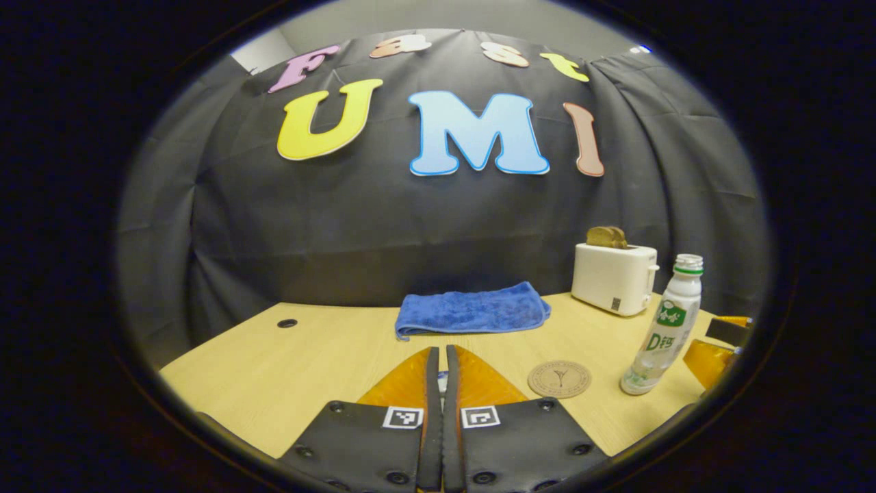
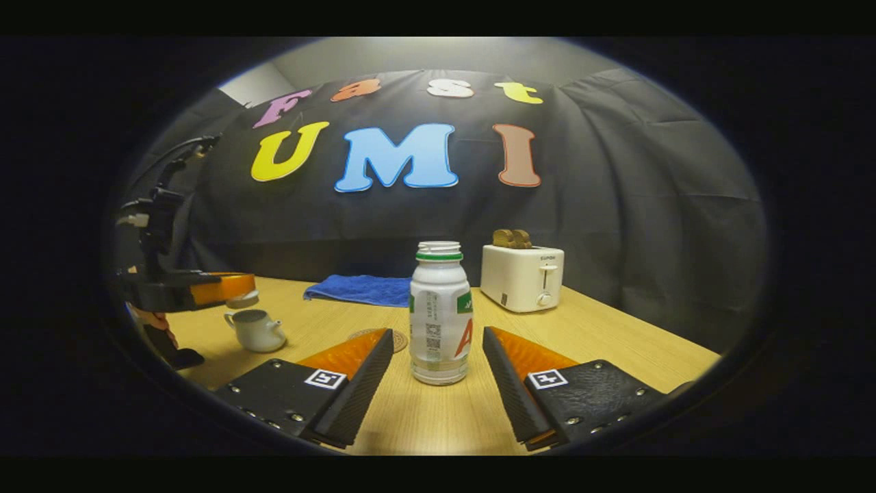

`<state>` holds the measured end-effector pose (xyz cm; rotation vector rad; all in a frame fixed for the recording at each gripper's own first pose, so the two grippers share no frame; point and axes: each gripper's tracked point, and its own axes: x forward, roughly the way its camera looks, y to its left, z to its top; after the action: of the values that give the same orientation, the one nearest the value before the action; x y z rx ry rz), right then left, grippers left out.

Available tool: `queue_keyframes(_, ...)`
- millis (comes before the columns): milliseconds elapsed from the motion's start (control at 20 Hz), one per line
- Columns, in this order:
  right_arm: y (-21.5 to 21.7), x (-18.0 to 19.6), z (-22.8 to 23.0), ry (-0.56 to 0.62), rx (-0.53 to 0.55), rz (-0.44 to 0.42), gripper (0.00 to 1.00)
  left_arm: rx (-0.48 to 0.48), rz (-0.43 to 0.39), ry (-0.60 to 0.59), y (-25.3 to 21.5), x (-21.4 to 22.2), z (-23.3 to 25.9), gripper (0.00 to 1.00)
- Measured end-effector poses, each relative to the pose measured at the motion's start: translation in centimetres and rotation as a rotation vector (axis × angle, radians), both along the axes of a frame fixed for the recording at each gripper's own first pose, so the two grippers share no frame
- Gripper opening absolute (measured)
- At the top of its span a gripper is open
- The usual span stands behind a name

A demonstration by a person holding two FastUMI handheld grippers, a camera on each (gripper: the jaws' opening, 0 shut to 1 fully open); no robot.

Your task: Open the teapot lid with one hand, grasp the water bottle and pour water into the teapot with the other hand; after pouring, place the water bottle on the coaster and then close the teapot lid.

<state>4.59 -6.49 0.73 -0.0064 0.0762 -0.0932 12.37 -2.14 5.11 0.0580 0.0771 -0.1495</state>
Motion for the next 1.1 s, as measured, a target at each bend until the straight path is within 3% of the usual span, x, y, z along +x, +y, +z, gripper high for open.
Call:
queue_keyframes(150, -0.5, 0.9, 0.0, 0.013, -0.006, 0.013, 0.83, -0.009, 0.013, -0.020, 1.7, -1.3, 1.4, 0.06)
queue_keyframes(600, -0.6, 3.4, -1.5, 0.077, -0.012, 0.059, 0.85, -0.050, 0.083, 0.000, 7.0, -3.5, 1.3, 0.10)
queue_keyframes(1000, -0.5, 5.5, -2.8, 0.126, -0.005, 0.075, 0.85, -0.085, 0.090, 0.029, 8.5, -4.4, 0.0, 0.10)
queue_keyframes(1100, -0.5, 5.8, -2.9, 0.127, 0.007, 0.071, 0.79, -0.086, 0.085, 0.032, 8.6, -4.4, -0.2, 0.10)
